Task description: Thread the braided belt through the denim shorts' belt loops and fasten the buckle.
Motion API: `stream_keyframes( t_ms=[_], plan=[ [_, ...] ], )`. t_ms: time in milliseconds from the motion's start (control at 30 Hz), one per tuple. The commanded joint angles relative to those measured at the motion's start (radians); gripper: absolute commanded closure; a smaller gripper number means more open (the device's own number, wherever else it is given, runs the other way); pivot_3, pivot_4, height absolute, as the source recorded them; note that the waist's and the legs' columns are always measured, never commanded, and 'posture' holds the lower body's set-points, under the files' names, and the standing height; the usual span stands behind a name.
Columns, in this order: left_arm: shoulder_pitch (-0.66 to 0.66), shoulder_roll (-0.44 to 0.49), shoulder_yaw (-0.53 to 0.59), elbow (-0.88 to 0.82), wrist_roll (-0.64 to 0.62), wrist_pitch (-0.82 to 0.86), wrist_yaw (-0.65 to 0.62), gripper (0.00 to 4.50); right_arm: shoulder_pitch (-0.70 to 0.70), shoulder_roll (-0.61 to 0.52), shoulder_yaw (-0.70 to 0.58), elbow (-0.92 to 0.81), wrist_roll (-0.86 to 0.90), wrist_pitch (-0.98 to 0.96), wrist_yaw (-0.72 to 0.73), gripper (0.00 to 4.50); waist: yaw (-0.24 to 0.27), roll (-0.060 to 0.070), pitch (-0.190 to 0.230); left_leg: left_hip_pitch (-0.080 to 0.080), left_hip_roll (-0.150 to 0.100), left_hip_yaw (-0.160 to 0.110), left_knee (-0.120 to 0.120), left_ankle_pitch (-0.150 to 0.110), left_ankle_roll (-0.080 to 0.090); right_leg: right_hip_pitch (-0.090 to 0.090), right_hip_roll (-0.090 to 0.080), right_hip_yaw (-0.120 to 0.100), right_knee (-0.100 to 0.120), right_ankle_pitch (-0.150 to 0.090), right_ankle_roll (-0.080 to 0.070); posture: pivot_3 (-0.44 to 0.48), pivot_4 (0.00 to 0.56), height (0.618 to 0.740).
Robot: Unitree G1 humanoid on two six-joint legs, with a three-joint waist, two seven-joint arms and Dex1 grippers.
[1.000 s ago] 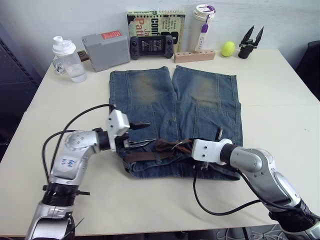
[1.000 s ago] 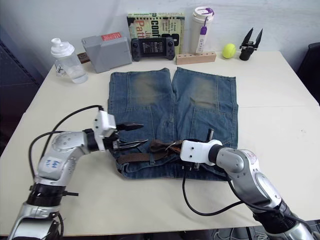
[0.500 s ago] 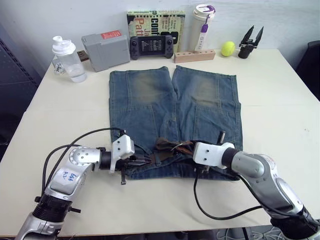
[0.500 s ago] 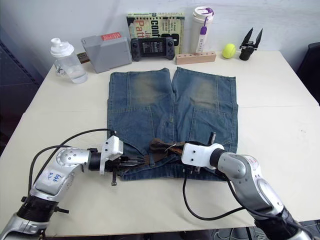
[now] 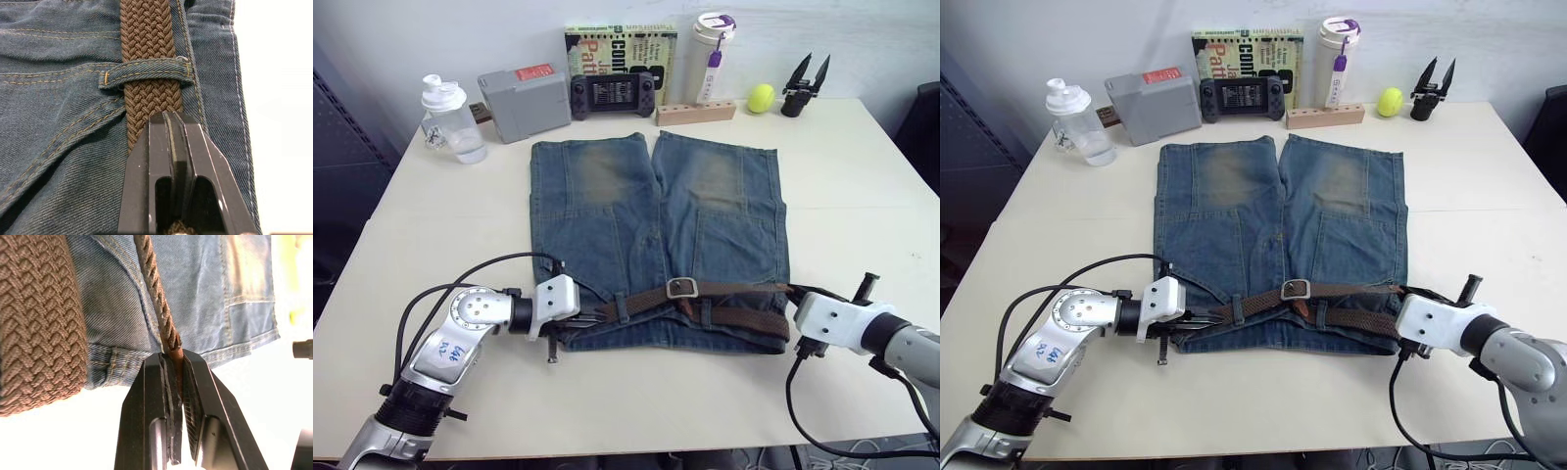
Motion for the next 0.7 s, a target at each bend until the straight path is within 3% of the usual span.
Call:
stream_keyframes(
  t_ms=[33,300,467,600,700],
  plan=[
    [0.03,0.023,-0.017,0.038,0.061,0.002,0.013,4.47,0.037,-0.044,-0.132,0.132,-0.03,-0.093,-0.068,4.5,0.002,0.0,0.0,0.0,0.0,0.0,0.0,0.0,0.0,0.0,0.0,0.0,0.0,0.0,0.0,0.0,0.15,0.722],
    [0.043,0.035,0.006,0.017,0.052,0.006,0.03,4.47,0.015,-0.007,-0.007,0.045,-0.017,-0.124,-0.069,4.5,0.004,0.0,0.0,-0.001,-0.001,-0.001,0.001,0.0,0.001,0.0,-0.001,0.0,0.0,0.0,0.0,0.0,0.15,0.722],
    [0.072,0.055,0.072,-0.021,0.016,0.022,0.045,4.47,-0.06,0.052,0.137,-0.007,-0.049,-0.027,-0.058,4.5,0.002,0.0,0.0,-0.001,-0.001,-0.001,0.001,0.0,0.001,0.0,-0.001,0.0,0.0,0.0,0.0,0.0,0.15,0.722],
    [0.121,0.068,0.137,-0.077,-0.029,0.032,0.052,4.47,-0.076,0.064,0.171,0.007,-0.087,0.034,-0.059,4.5,-0.006,0.003,-0.002,0.0,0.001,0.0,0.001,0.0,0.001,0.0,0.0,0.0,0.0,0.0,0.0,0.0,0.15,0.722],
    [0.147,0.055,0.182,-0.112,-0.062,0.043,0.074,4.5,-0.081,0.078,0.161,-0.014,-0.073,0.096,-0.06,3.38,-0.005,0.003,-0.001,-0.002,0.001,0.0,0.0,0.0,0.0,-0.002,0.001,0.001,0.0,0.0,-0.001,0.0,0.15,0.722]
  ],
)
